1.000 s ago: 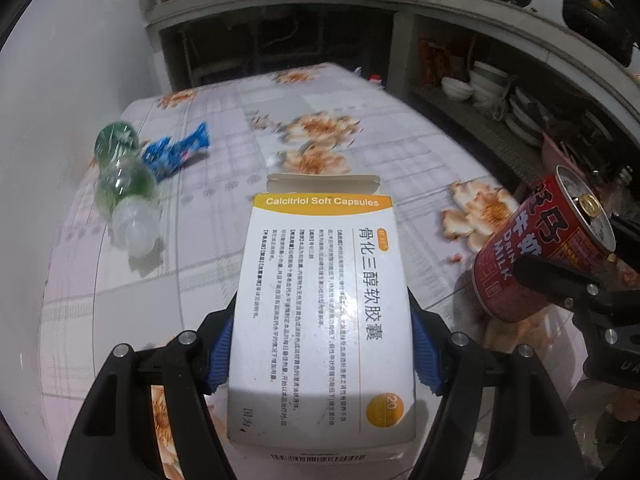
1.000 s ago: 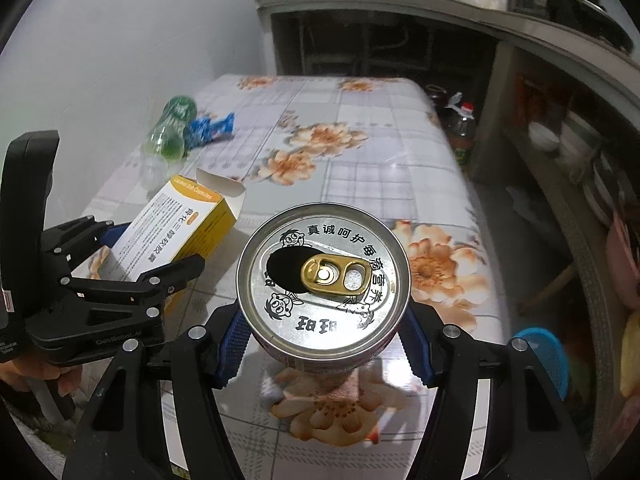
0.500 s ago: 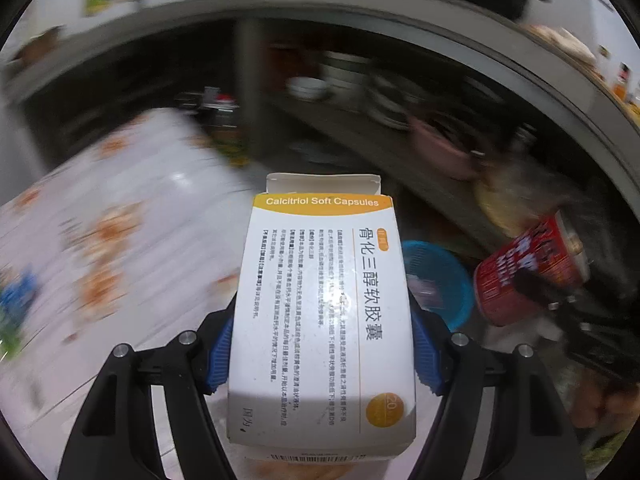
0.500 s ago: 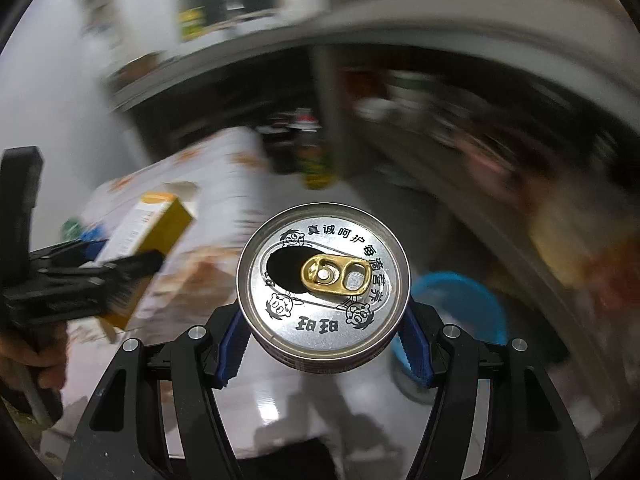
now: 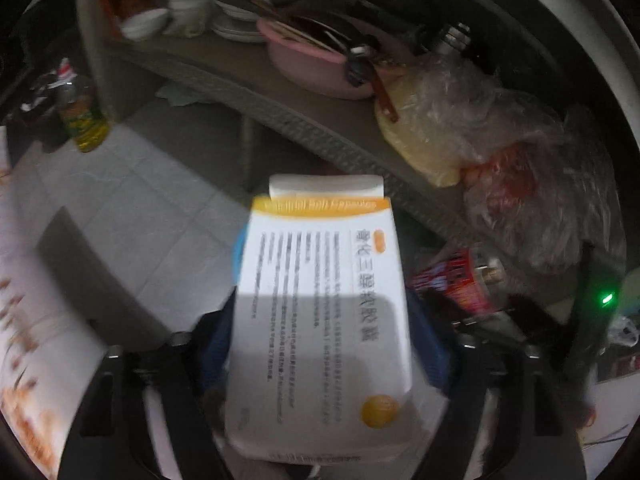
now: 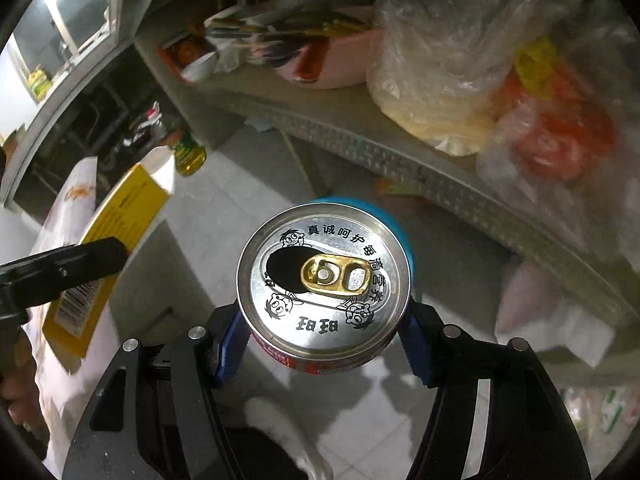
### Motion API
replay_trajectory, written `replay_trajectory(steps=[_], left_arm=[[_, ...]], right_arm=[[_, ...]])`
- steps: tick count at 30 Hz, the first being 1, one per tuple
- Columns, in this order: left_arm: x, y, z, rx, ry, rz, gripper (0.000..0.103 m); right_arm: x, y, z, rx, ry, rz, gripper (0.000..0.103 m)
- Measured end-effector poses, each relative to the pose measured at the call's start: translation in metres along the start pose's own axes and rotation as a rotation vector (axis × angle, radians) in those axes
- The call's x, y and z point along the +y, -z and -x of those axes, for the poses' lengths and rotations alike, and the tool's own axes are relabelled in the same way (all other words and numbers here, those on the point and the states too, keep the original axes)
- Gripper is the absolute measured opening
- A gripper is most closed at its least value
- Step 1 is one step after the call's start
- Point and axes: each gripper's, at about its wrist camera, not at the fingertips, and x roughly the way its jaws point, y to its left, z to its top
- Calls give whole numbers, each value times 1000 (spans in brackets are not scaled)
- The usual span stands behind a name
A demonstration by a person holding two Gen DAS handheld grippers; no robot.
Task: Collect trash
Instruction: 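Carry the box and can down to the wastebasket and open both grippers, then bring both tools back up over the table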
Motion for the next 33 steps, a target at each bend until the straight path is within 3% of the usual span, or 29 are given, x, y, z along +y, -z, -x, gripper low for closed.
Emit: replay_trajectory(steps=[1, 2, 6, 14, 23, 28, 33], left_arm=[[0, -5, -5, -10, -2, 10, 97], [2, -9, -8, -22, -15, 20, 97], [11, -6, -2, -35, 9, 79, 97], [27, 30, 57, -101, 75, 119, 97], [44, 90, 131, -211, 36, 106, 97], [78, 144, 184, -291, -59, 152, 97], [128, 203, 236, -381, -196, 279, 97]], right_arm=[[-2, -4, -11, 6, -3, -9, 70], [-8, -8, -29, 24, 3, -31, 76], [-28, 0, -54, 66, 17, -107, 76], [-31, 30, -34, 46, -4, -124, 76], [-17, 46, 1, 15, -21, -98, 77], [18, 44, 24, -11, -83, -17, 83], [79, 31, 42, -26, -181, 116, 84]])
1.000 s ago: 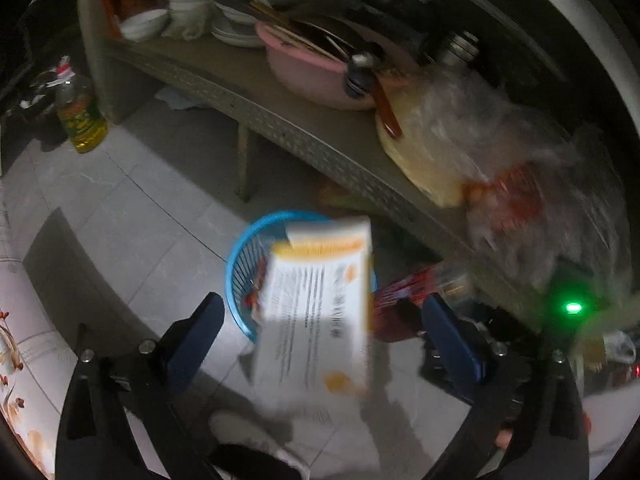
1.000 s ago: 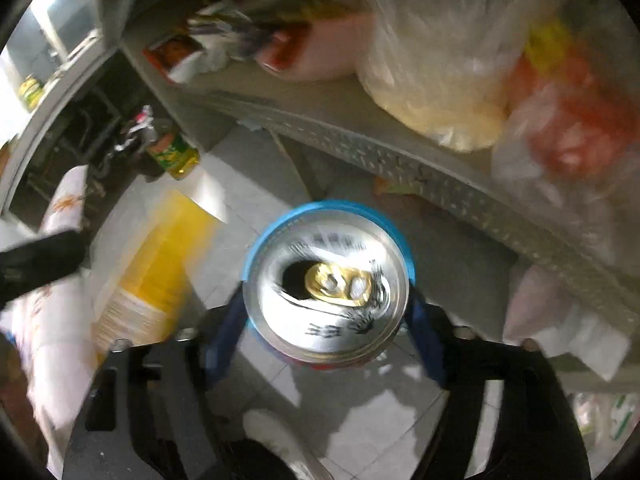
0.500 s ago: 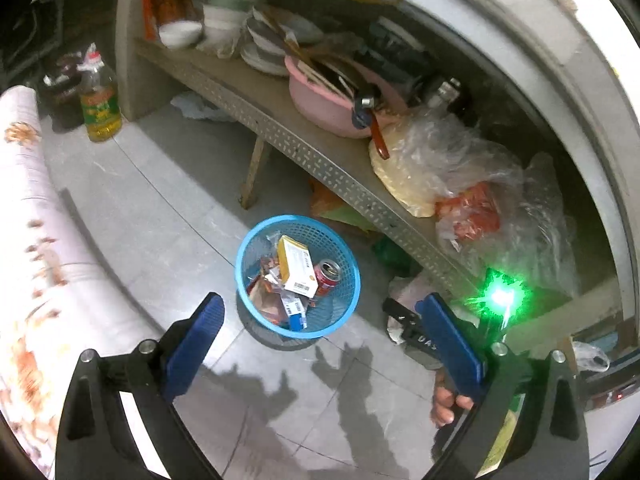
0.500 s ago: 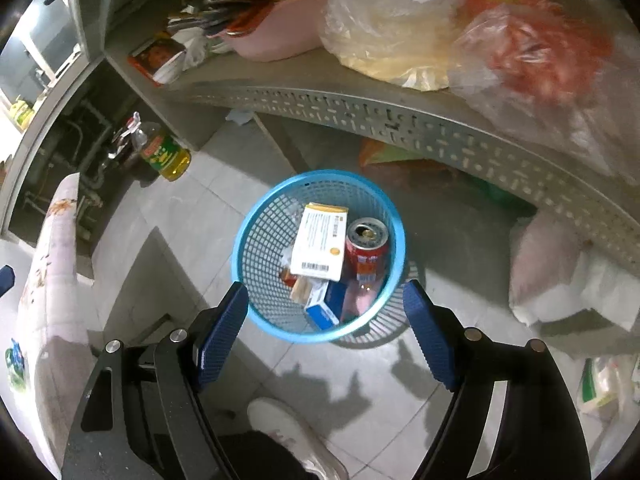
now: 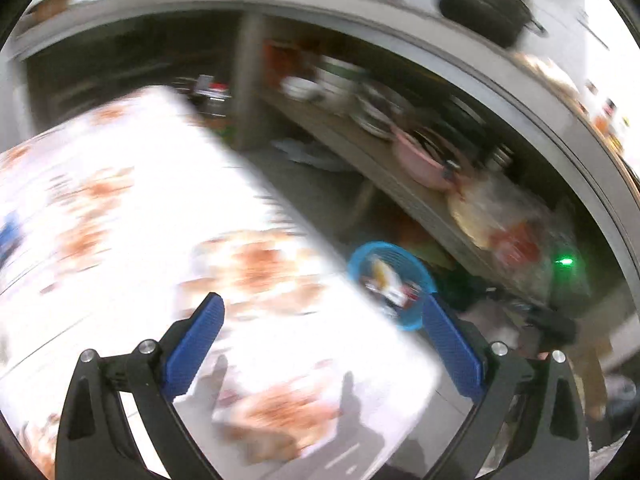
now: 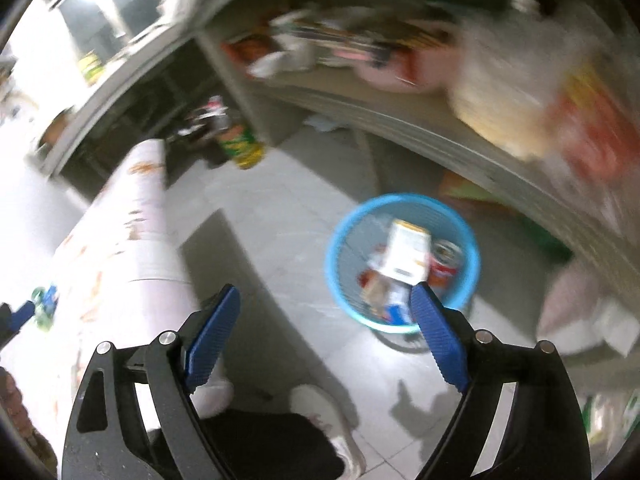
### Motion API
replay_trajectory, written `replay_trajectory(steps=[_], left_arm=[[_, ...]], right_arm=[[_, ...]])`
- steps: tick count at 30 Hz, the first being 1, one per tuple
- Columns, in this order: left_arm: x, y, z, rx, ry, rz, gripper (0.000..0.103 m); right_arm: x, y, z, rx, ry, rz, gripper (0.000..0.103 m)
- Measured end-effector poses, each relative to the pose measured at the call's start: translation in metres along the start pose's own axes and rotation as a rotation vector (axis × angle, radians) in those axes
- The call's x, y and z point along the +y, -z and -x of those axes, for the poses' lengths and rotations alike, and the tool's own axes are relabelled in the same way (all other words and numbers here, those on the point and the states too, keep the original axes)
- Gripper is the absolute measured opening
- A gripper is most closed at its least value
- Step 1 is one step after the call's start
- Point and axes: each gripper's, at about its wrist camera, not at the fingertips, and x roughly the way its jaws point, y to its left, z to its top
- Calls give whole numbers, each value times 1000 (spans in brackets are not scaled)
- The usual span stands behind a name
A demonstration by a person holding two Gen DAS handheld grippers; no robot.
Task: Collect trash
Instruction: 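Bring both tools back up over the table, then grasp the green-labelled bottle with the right gripper while the left grasps the blue wrapper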
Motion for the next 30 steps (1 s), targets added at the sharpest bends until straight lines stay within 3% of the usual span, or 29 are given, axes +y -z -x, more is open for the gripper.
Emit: replay_trajectory(steps=[10, 16, 20, 25, 30], left_arm=[[144, 45, 102, -183, -289, 347, 97], [199, 73, 146, -246, -453, 454, 97], [222, 93, 163, -250, -506, 509, 97], [235, 115, 178, -257, -527, 545, 97], [237, 122, 187, -264, -532, 558, 97]], right_arm=[[164, -26, -1, 29, -305, 301, 84], [301, -12, -17, 143, -557, 483, 84], [415, 14, -33, 279, -735, 615, 84], [533, 54, -63, 386, -788, 762, 84], [611, 85, -102, 440, -667, 886, 82]])
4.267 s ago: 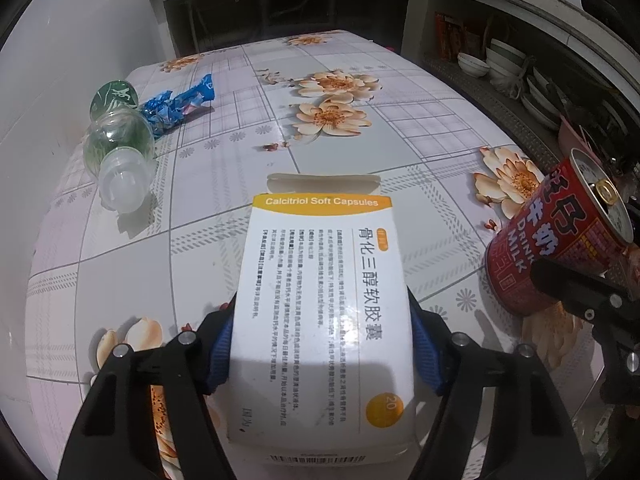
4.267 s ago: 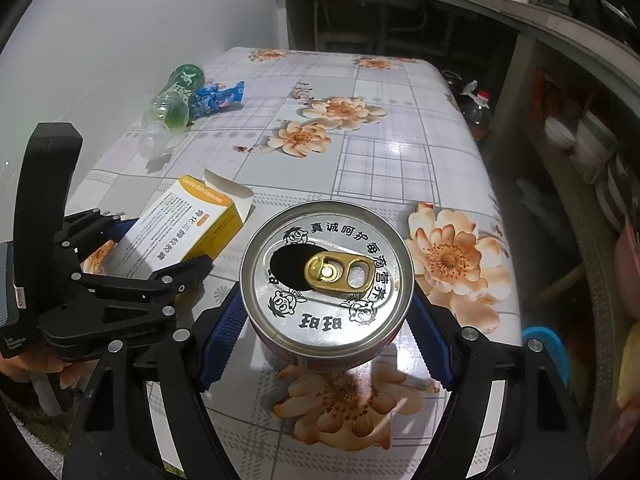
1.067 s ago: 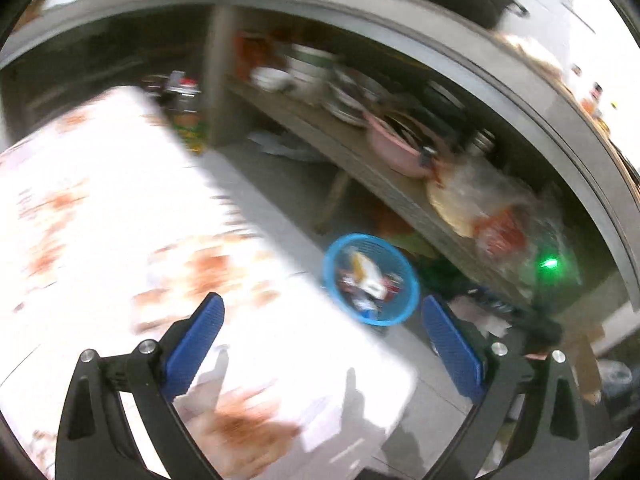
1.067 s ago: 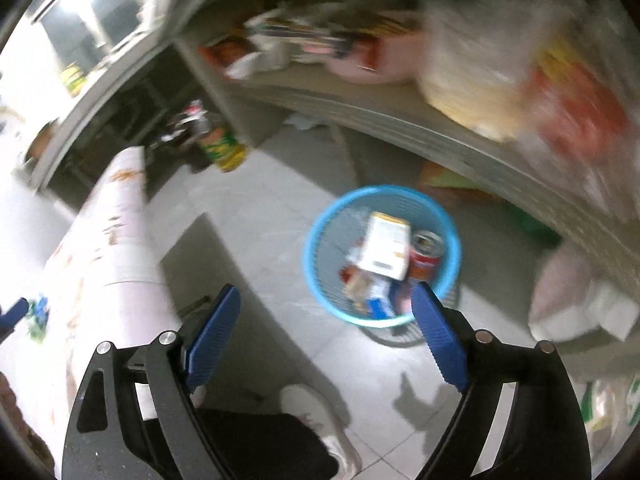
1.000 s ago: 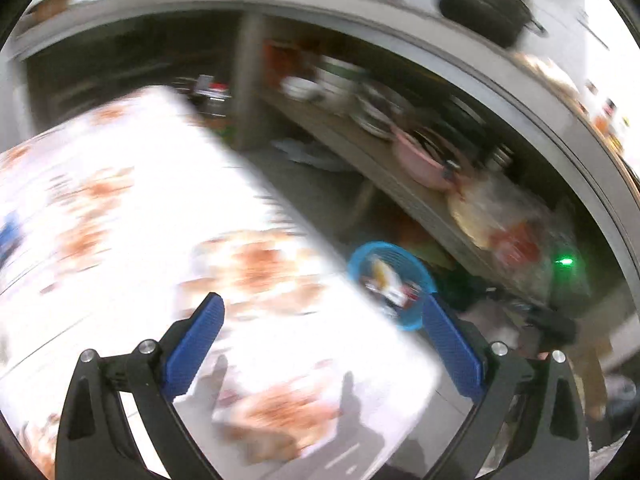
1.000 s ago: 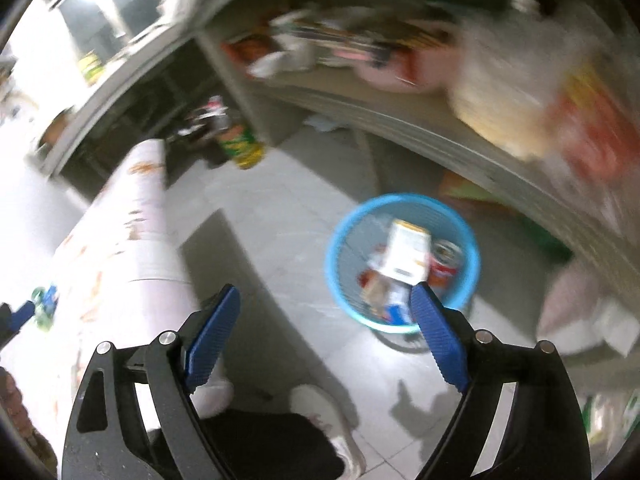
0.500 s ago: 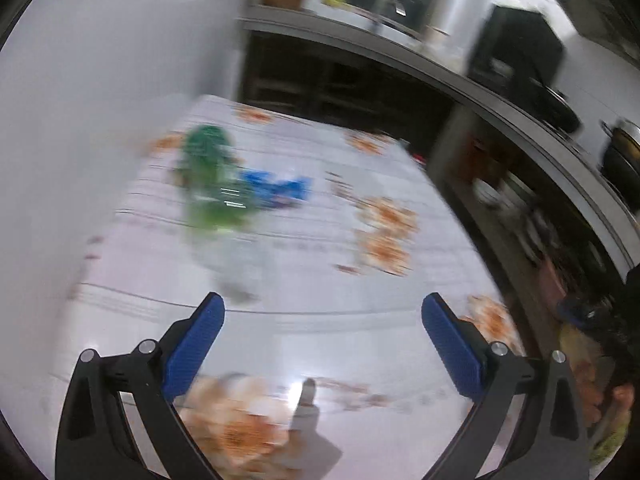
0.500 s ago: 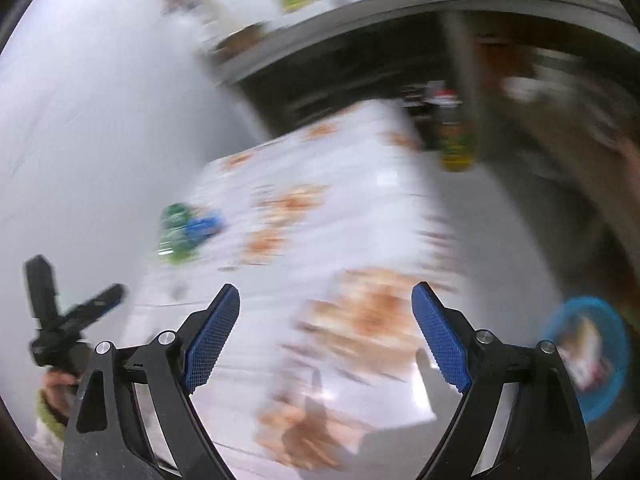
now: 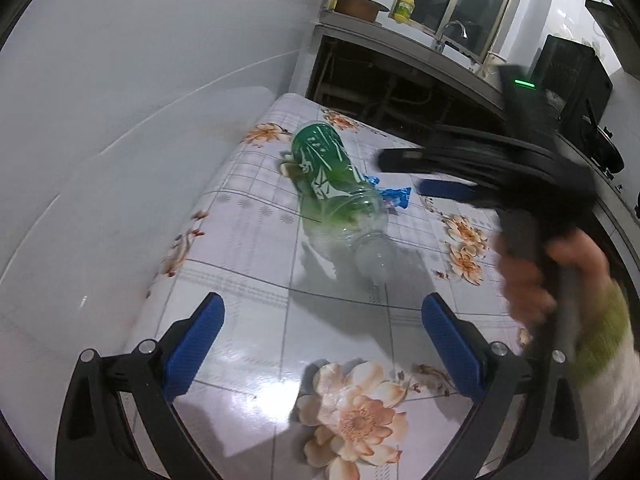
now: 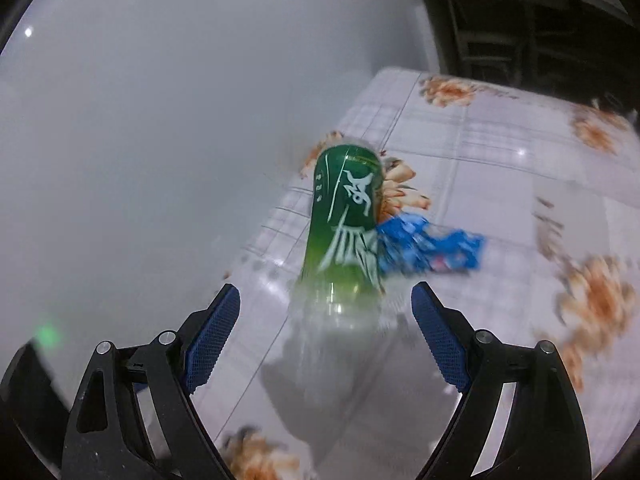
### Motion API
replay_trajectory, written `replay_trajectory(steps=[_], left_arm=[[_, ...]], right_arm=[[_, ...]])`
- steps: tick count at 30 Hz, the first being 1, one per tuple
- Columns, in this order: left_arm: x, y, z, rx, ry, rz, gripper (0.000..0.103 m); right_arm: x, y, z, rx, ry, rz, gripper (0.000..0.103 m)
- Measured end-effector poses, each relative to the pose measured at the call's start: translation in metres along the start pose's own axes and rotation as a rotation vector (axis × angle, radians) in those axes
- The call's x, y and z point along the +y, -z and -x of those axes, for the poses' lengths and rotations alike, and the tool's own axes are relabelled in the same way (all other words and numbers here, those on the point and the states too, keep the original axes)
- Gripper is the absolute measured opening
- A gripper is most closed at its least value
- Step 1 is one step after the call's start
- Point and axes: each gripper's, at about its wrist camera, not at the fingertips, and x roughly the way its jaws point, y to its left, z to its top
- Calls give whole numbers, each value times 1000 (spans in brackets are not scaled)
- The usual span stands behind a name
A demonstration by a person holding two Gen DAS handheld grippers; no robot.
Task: Collect trash
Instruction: 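Grasp the green-labelled bottle with the right gripper while the left grasps the blue wrapper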
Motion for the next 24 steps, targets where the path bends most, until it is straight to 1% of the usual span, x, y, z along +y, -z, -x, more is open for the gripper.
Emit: replay_trajectory(steps=[2, 3, 5, 6, 7, 10, 13, 16, 18, 21, 24], left_arm=[[3, 1, 3, -5, -2, 5, 97], [5, 1, 4, -6, -4, 9, 97], [7, 1, 5, -5, -3, 13, 97], [9, 1, 5, -4, -3, 14, 97], [10, 1, 5, -4, -2, 15, 97], [10, 1, 6, -9, 3, 15, 97], [11, 0, 6, -14, 4, 17, 97], [16, -1, 4, -19, 0, 34, 97], [21, -3, 1, -18, -4, 54, 97], [25, -10, -6, -17, -5, 75, 97], [20, -23, -20, -23, 17, 79, 97]], right_arm=[[0, -10, -26, 73, 47, -5, 76], [-1, -9, -34, 101, 67, -13, 73], [0, -12, -52, 157, 104, -22, 64], [-3, -11, -53, 171, 107, -25, 63], [-2, -12, -56, 177, 96, -33, 62], [4, -7, -56, 156, 96, -7, 59], [9, 9, -44, 151, 65, 28, 59], [10, 37, -25, 170, 38, 67, 59], [7, 63, -6, 186, 12, 80, 59], [2, 101, 22, 201, 4, 105, 59], [-9, 141, 55, 207, 3, 85, 59]])
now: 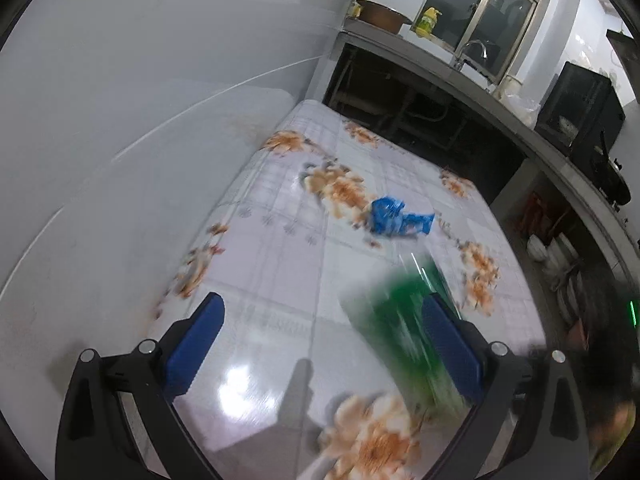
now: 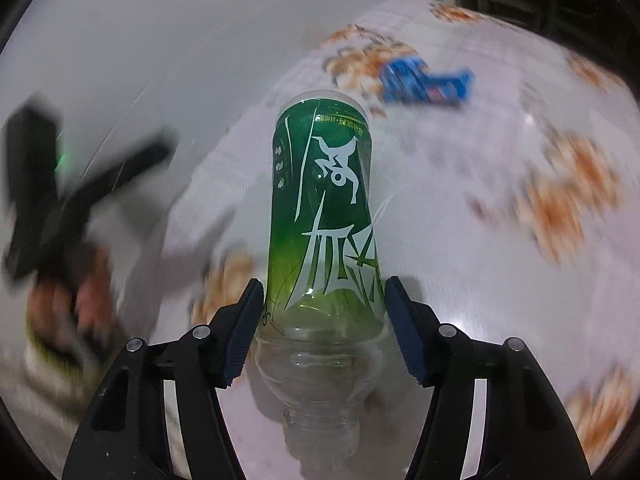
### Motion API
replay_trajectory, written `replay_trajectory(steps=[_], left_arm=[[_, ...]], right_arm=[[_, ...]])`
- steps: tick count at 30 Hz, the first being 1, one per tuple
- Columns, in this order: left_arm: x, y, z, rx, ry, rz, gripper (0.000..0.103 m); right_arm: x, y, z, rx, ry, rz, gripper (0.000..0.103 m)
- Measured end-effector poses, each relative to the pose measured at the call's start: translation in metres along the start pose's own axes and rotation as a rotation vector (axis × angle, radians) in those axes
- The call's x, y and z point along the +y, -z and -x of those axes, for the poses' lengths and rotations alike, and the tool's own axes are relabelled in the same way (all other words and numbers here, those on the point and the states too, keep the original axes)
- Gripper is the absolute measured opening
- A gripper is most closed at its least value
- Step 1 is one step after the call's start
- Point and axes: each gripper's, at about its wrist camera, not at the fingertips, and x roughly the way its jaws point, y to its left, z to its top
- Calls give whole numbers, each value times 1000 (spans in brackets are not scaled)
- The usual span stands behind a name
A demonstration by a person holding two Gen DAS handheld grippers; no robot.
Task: Collect trash
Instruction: 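Grasp the green-labelled bottle with the right gripper while the left grasps the blue wrapper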
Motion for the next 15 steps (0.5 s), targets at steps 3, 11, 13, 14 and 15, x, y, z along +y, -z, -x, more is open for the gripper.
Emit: replay_trajectory(steps=[3, 11, 13, 14, 15], left_arm=[[-18, -18, -25, 18, 21, -38, 97], [-79, -71, -120, 89, 11, -174, 97], [-89, -81, -141, 103, -1, -194, 97], [-92, -84, -152, 114, -27, -204, 95], [-95, -87, -165, 133, -52, -217, 93]], right_arm=[[-21, 34, 22, -20, 6, -102, 59], [-97, 85, 67, -171, 113, -486, 59], [-106, 94, 72, -204, 113, -545, 59], [-110, 98, 74, -222, 108, -577, 59], [-112, 101, 76, -233, 103, -597, 59]])
